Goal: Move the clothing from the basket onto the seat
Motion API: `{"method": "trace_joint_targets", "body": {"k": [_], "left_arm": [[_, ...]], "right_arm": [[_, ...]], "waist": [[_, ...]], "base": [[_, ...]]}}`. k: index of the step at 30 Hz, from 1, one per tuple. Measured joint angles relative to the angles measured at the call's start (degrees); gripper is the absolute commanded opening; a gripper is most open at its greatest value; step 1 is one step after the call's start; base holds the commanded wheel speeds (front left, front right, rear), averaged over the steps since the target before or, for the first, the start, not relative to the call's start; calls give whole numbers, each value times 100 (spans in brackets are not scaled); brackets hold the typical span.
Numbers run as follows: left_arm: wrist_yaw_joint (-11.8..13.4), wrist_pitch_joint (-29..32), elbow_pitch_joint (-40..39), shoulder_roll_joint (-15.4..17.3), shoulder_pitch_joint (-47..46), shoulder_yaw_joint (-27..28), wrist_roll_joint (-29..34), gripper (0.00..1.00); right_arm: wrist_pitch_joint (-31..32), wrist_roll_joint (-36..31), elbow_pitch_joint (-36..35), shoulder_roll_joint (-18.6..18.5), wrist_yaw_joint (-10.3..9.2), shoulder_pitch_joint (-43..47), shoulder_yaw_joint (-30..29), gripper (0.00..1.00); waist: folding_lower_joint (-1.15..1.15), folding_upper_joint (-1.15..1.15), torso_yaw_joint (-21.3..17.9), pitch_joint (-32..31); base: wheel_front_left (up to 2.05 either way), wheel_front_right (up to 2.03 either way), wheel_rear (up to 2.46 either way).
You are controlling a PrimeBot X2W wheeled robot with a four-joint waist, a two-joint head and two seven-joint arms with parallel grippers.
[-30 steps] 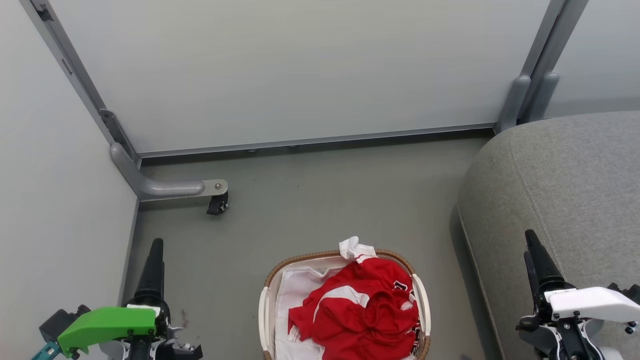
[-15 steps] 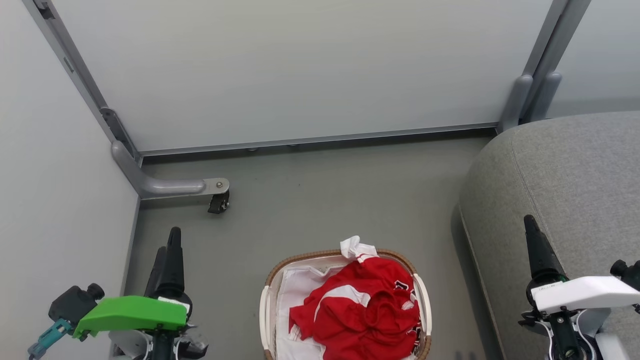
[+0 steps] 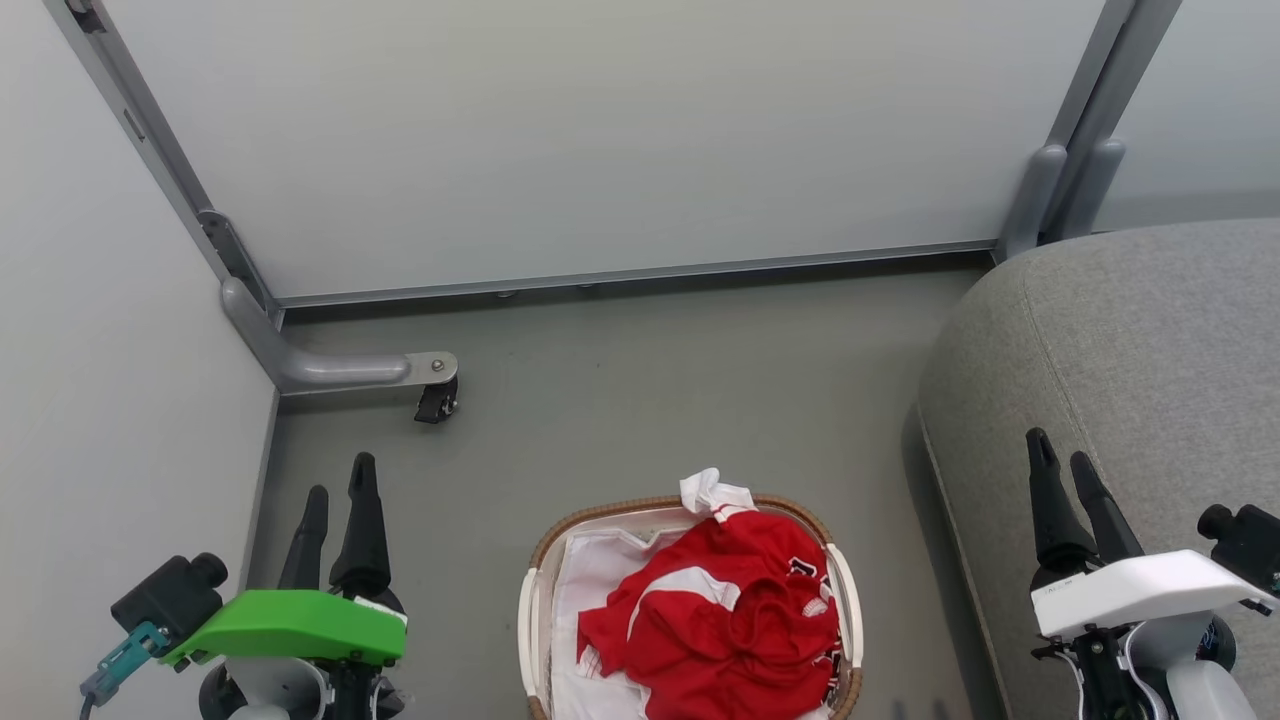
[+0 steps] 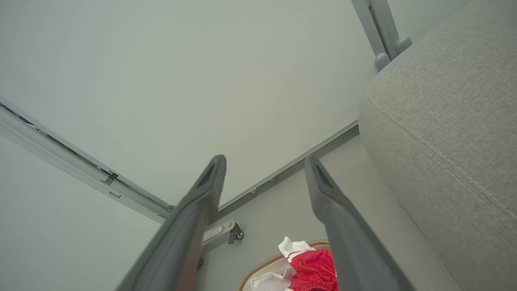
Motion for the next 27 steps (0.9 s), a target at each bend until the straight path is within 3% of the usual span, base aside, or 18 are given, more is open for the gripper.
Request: {"method": "trace_joint_targets", "body": {"k": [27], "left_arm": [[55,-452,277,9,79,-227,1719,100]], "right_arm": [[-454,-2016,-99,-21,0,71,105,100]], "waist": [[0,0,22,3]], "base": [[0,0,0]]}}
